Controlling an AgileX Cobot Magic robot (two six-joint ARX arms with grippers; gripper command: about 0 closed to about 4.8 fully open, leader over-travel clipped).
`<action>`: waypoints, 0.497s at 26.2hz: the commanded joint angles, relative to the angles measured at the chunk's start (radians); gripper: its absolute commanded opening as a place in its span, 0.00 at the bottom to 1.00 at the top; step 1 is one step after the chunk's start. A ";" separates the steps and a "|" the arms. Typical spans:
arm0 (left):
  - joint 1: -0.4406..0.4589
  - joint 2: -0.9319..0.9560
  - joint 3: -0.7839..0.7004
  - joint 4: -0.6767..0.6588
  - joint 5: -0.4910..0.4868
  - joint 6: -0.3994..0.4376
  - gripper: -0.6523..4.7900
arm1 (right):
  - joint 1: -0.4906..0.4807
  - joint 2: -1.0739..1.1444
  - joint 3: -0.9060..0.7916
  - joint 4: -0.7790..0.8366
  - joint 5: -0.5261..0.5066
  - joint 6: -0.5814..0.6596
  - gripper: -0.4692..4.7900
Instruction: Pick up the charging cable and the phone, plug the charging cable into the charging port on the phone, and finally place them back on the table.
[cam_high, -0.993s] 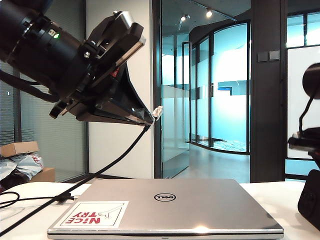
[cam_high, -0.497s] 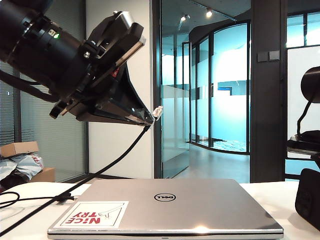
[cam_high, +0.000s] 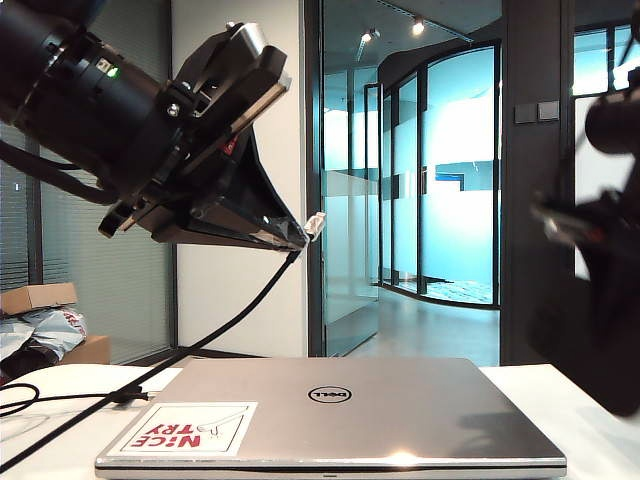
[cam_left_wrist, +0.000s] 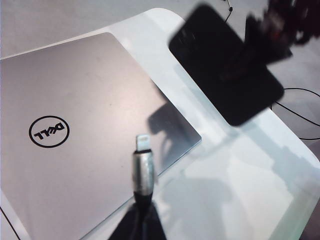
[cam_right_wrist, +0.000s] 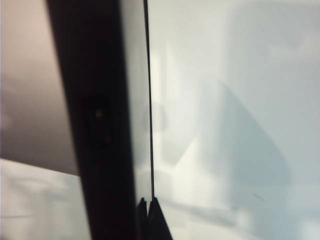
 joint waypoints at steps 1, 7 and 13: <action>0.000 -0.002 0.002 -0.018 0.004 -0.001 0.11 | 0.002 -0.013 0.031 0.061 -0.193 0.016 0.09; 0.000 -0.002 0.002 -0.057 0.005 -0.040 0.11 | 0.003 -0.013 0.024 0.231 -0.396 0.140 0.09; -0.001 -0.002 0.002 -0.056 0.005 -0.108 0.11 | 0.003 -0.012 -0.025 0.499 -0.568 0.282 0.09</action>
